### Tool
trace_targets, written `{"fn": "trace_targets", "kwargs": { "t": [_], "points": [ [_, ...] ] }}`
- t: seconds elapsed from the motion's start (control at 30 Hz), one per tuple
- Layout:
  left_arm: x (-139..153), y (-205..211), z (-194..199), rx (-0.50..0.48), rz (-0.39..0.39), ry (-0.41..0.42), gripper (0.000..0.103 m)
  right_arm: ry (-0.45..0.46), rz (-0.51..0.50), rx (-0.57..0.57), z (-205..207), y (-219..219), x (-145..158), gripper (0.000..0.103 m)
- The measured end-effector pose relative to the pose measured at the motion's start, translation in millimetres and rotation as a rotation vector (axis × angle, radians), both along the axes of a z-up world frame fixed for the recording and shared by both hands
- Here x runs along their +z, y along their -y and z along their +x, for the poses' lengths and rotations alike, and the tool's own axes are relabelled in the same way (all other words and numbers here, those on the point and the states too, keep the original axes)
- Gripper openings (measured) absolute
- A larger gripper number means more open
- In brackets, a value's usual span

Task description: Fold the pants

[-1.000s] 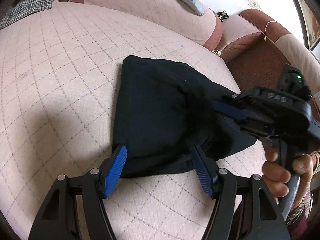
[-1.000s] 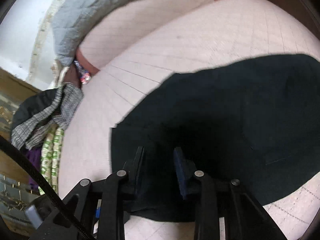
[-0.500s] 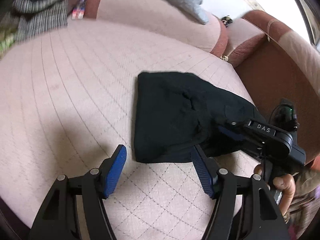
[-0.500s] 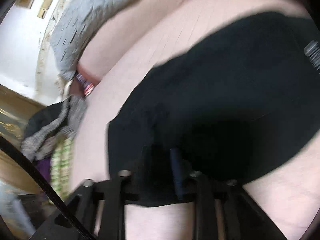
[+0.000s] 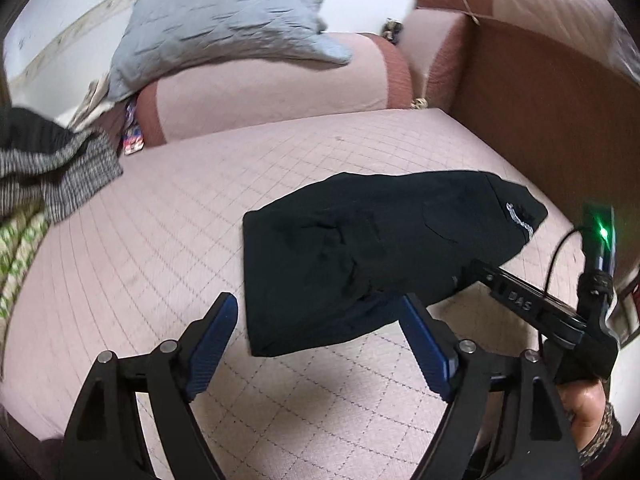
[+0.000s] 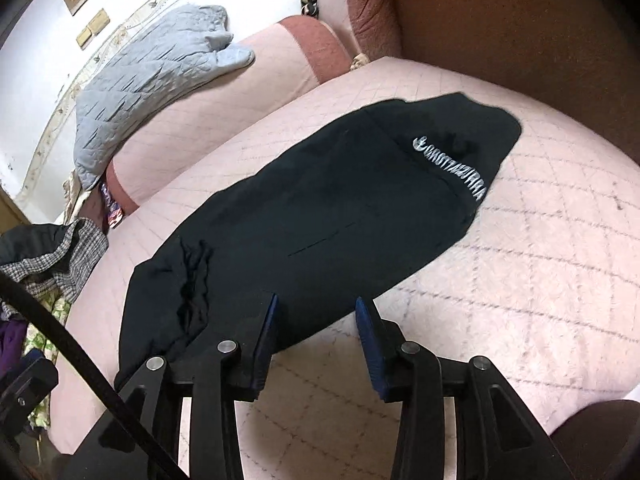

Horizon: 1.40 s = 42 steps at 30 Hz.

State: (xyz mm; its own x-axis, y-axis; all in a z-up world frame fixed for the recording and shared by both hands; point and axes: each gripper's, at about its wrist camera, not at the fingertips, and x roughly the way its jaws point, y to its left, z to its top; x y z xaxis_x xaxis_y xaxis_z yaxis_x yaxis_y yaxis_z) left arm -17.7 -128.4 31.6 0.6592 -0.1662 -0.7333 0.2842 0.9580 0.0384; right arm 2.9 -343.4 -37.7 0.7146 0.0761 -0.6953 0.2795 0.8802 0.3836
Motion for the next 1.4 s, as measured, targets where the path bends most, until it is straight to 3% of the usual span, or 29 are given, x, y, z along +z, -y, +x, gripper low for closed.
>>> {"fn": "trace_targets", "kwargs": {
  "t": [0.43,0.73,0.83,0.97,1.13,1.23,1.4],
  "points": [
    [-6,17,-2,-0.035,0.081,-0.022,0.082,0.011,-0.027,0.020,-2,-4,1,0.048],
    [-12,14,3,-0.037,0.068,-0.046,0.082,0.002,-0.039,0.010,-2,-5,1,0.049],
    [-12,14,11,-0.058,0.041,-0.069,0.082,0.034,-0.044,-0.033,-10,5,10,0.049],
    [0,22,33,-0.125,-0.035,-0.103,0.082,0.077,-0.059,-0.195,-26,37,24,0.049],
    [16,61,81,-0.262,-0.123,-0.159,0.082,0.033,0.002,-0.360,-33,79,14,0.052],
    [13,100,116,-0.343,-0.155,-0.230,0.082,0.010,0.097,-0.383,-29,96,2,0.052],
    [-9,166,158,-0.460,-0.157,-0.297,0.082,0.037,0.125,-0.333,-12,97,0,0.054]
  ]
}}
